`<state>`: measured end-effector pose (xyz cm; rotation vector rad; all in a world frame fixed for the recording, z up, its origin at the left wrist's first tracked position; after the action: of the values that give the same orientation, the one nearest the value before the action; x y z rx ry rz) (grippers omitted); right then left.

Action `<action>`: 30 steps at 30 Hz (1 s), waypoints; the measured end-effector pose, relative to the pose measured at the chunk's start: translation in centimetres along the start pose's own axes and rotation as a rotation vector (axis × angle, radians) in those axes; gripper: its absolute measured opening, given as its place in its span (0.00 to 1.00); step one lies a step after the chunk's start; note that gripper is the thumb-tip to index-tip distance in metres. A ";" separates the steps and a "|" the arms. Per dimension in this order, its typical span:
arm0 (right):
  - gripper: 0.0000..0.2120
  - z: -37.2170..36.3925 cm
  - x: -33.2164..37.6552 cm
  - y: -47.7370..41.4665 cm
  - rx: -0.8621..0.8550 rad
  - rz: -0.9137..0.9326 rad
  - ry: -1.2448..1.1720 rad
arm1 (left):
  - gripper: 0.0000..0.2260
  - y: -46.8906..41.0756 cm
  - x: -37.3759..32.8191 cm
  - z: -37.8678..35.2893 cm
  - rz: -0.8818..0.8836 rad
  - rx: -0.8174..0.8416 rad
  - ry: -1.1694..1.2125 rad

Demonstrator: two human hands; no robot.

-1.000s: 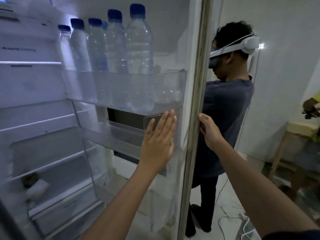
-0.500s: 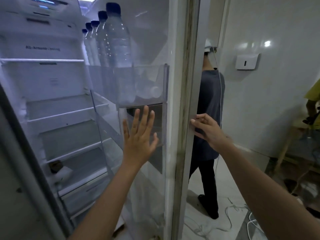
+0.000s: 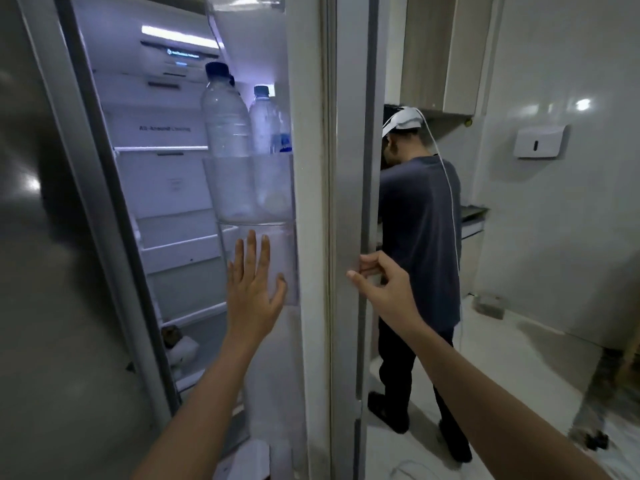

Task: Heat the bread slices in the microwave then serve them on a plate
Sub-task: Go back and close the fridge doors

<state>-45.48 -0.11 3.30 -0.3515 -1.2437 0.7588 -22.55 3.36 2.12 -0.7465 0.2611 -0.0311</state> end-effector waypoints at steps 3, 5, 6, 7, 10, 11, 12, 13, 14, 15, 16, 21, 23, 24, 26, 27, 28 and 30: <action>0.09 -3.4 1.2 -0.6 -0.014 0.090 0.107 | 0.30 0.4 2.6 1.3 0.038 0.015 0.075; 0.10 -5.8 1.6 -0.9 0.011 0.116 0.154 | 0.31 0.5 4.3 2.0 0.086 0.026 0.146; 0.12 -6.9 1.9 -0.9 0.027 0.130 0.174 | 0.31 0.6 5.1 2.3 0.114 0.036 0.179; 0.13 -8.0 2.0 -1.1 0.043 0.154 0.199 | 0.31 0.6 5.9 2.6 0.145 0.048 0.207; 0.16 -10.5 3.0 -1.4 0.048 0.296 0.342 | 0.28 0.6 8.0 3.4 0.249 0.069 0.367; 0.15 -11.2 3.4 -1.7 0.045 0.351 0.378 | 0.26 0.6 8.5 3.9 0.280 0.049 0.435; 0.12 -11.9 3.7 -2.0 0.043 0.400 0.397 | 0.24 0.6 8.8 4.5 0.303 0.019 0.487; 0.10 -12.5 3.9 -2.4 0.041 0.440 0.400 | 0.22 0.4 9.0 5.1 0.311 -0.013 0.519; 0.08 -13.0 4.1 -2.8 0.039 0.470 0.387 | 0.21 0.2 8.8 5.8 0.298 -0.044 0.535; 0.07 -13.3 4.2 -3.4 0.036 0.490 0.368 | 0.21 -0.2 8.5 6.7 0.269 -0.077 0.545; 0.07 -13.6 4.2 -4.1 0.033 0.504 0.349 | 0.20 -0.7 8.0 7.6 0.234 -0.117 0.551; 0.11 -14.0 3.4 -10.1 0.011 0.450 0.224 | 0.21 -4.0 6.1 12.5 0.051 -0.423 0.362; 0.14 -14.3 2.8 -13.4 0.014 0.412 0.174 | 0.22 -5.7 5.3 13.6 -0.043 -0.498 0.183; 0.15 -14.6 2.7 -15.0 0.013 0.406 0.161 | 0.22 -6.6 4.7 13.9 -0.103 -0.512 0.079; 0.18 -15.1 2.7 -18.4 0.001 0.419 0.150 | 0.23 -8.9 3.9 13.6 -0.196 -0.483 -0.146; 0.20 -15.4 2.6 -20.0 -0.006 0.421 0.140 | 0.23 -10.1 3.8 13.1 -0.225 -0.450 -0.271; 0.21 -15.7 2.6 -21.6 -0.004 0.415 0.120 | 0.23 -11.4 4.0 12.6 -0.236 -0.417 -0.381; 0.23 -16.3 2.6 -24.5 0.013 0.414 0.077 | 0.23 -13.6 5.2 11.8 -0.194 -0.369 -0.515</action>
<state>-21.90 -13.19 15.42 -0.6334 -1.1049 1.0952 -13.79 0.62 18.38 -1.1150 -0.3069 0.0271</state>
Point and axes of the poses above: each hand's wrist, its own y-axis away from the middle knuckle, its own z-axis out of the back of the hand, x = y × z, the point moved 6 cm from there along -y, towards the middle knuckle, and after that the axes turned 10 degrees about x, right-handed, at the moved point
